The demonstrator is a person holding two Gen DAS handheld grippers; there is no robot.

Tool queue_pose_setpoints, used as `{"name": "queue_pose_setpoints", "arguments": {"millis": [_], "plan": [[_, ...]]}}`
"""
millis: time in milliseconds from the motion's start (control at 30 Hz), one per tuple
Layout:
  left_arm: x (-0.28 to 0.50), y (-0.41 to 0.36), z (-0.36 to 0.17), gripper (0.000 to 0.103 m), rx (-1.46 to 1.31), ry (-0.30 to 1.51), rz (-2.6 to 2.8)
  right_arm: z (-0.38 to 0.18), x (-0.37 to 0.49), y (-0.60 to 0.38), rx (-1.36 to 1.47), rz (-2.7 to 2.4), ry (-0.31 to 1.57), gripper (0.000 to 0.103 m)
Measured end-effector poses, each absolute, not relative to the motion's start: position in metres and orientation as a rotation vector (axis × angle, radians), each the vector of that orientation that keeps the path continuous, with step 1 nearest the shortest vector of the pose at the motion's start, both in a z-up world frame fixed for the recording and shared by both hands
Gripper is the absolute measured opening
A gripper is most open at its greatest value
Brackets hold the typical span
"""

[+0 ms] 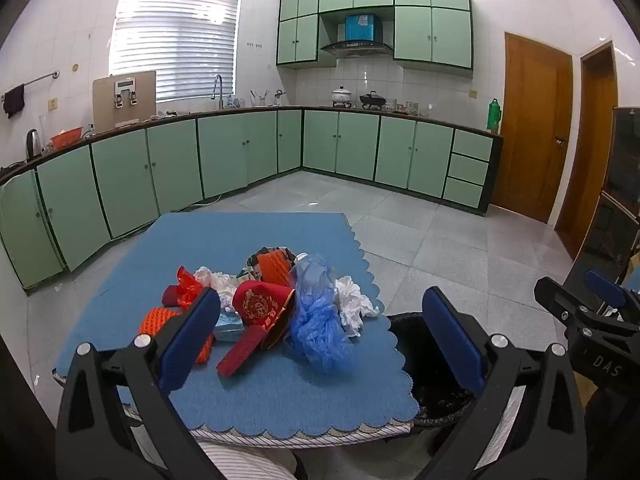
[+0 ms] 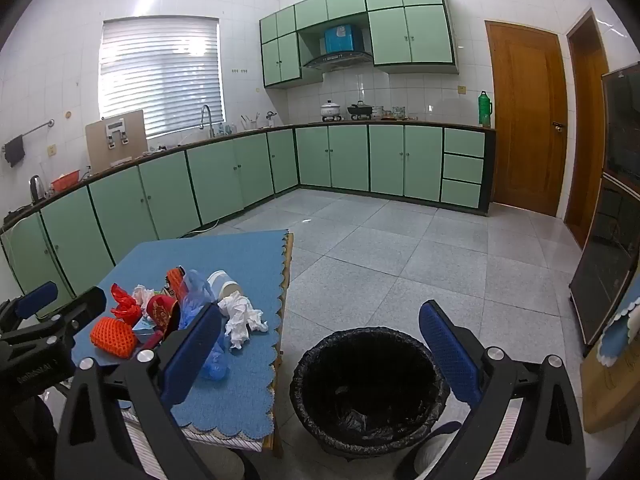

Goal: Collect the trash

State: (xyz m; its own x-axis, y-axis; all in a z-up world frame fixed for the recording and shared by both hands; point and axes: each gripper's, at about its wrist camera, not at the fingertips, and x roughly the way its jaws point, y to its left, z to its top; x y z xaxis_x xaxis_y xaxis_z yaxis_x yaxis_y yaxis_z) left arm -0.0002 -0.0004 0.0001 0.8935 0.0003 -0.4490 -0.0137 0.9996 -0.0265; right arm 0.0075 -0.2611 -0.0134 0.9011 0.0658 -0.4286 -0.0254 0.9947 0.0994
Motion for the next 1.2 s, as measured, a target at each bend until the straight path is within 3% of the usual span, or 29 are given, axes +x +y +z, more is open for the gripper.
{"name": "queue_pose_setpoints", "arguments": {"millis": [1200], "plan": [[0.0001,0.0013,0.0005,0.098,-0.027,0.464,0.011,-0.0172,0.0106,-0.2623,0.103,0.048,0.441,0.097]]}}
